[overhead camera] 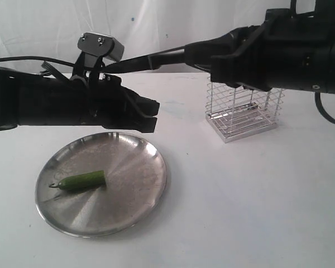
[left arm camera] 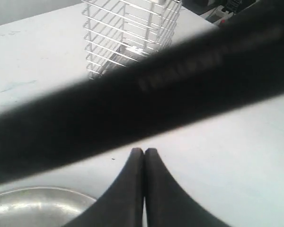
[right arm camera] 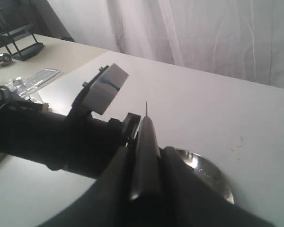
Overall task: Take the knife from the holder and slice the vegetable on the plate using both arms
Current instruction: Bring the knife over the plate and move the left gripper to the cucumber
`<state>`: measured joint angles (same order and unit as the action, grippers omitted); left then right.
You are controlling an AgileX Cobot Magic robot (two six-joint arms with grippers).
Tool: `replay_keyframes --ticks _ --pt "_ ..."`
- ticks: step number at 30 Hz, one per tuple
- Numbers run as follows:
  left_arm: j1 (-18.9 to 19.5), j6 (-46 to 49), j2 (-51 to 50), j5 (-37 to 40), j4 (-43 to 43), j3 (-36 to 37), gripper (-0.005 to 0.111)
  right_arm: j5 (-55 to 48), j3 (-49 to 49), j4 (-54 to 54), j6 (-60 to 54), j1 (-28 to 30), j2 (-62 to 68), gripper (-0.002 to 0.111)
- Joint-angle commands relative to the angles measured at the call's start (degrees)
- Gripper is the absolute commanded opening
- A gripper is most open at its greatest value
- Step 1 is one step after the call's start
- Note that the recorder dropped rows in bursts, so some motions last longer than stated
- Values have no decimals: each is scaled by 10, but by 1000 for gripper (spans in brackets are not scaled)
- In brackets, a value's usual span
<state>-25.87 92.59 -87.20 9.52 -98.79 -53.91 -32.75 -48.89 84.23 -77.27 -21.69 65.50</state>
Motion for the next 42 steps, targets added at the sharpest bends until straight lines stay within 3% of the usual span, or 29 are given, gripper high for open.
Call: replay_keyframes --ticks 1,13,23,26,31,37,39,42 --pt "-2 14 6 -10 -12 -1 0 14 3 -69 59 -1 -1 0" --pt "-2 36 57 -59 -12 -1 0 -46 51 -101 101 -1 -1 0" --pt "-2 32 65 -25 -12 -1 0 -78 52 -159 135 -1 9 0" --pt "-2 37 80 -48 -12 4 0 -50 52 -159 151 -1 8 0" --pt "-1 37 120 -151 -12 54 0 -24 52 -159 178 -1 -1 0" --pt "-1 47 190 -207 -12 157 0 -40 52 -198 228 -6 -2 0" --pt "-1 49 231 -257 -12 195 0 -26 59 -276 291 -41 8 0" --pt "-1 51 278 -256 -12 218 0 13 63 -340 363 -101 34 0"
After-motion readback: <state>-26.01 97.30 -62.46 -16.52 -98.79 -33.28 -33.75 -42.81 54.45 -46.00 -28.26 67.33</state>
